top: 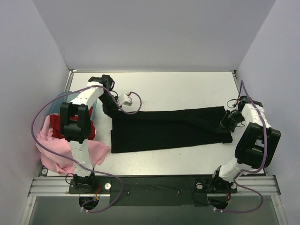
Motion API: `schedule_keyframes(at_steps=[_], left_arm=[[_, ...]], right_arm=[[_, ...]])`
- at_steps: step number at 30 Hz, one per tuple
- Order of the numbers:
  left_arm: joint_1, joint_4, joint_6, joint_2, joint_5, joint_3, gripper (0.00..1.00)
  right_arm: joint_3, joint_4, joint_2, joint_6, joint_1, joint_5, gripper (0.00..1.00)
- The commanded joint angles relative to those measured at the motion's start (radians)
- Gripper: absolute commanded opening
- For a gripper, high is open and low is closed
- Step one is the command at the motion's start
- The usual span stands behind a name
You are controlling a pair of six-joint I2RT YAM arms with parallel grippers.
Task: Fold and stack the t-shirts
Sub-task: Fold the other side of the tshirt into a rectangle
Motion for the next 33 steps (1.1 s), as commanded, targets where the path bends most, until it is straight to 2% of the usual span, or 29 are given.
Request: schedule_keyframes(at_steps=[1,3,5,6,7,9,13,16,20,22,25,28,30,33], left_arm=[[-0.010,-0.015,0.048,-0.005,-0.026,-0.028,0.00],[-0.023,-0.034,0.049,0.006,-0.047,-0.026,0.00],[-0.030,-0.050,0.051,0.015,-0.063,-0.017,0.02],[-0.029,-0.055,0.049,0.015,-0.066,-0.009,0.23],[-0.030,-0.067,0.049,0.014,-0.064,0.004,0.50],[-0.030,-0.086,0.064,0.000,-0.057,0.027,0.56],[-0.030,-0.129,0.100,-0.028,0.022,0.093,0.60],[-0.041,-0.184,0.077,-0.006,0.127,0.243,0.60],[-0.113,-0.184,-0.076,0.060,0.325,0.450,0.56],[-0.174,-0.128,-0.193,0.078,0.425,0.475,0.54],[-0.280,0.032,-0.310,0.081,0.502,0.426,0.53],[-0.328,0.212,-0.427,0.087,0.476,0.318,0.52],[-0.333,0.315,-0.484,0.086,0.416,0.234,0.52],[-0.333,0.434,-0.503,0.078,0.256,0.108,0.48]], right_arm=[[-0.004,-0.055,0.090,0.013,0.027,-0.005,0.00],[0.004,-0.046,0.111,0.027,0.054,0.024,0.00],[0.015,-0.053,0.131,0.039,0.065,0.056,0.14],[0.016,-0.057,0.134,0.041,0.063,0.059,0.27],[0.015,-0.058,0.130,0.042,0.059,0.065,0.31],[0.018,-0.058,0.099,0.045,0.050,0.108,0.36],[0.041,-0.055,0.018,0.038,0.039,0.163,0.37],[0.059,-0.046,-0.017,0.025,0.044,0.147,0.37],[0.059,0.005,0.005,0.039,0.045,0.127,0.38],[0.068,0.032,0.039,0.045,0.047,0.104,0.38],[0.087,0.084,0.073,0.052,0.066,0.055,0.39],[0.152,0.091,0.099,0.004,0.170,0.015,0.42],[0.182,0.086,0.114,-0.027,0.230,0.041,0.43],[0.164,0.082,0.151,0.004,0.249,0.084,0.43]])
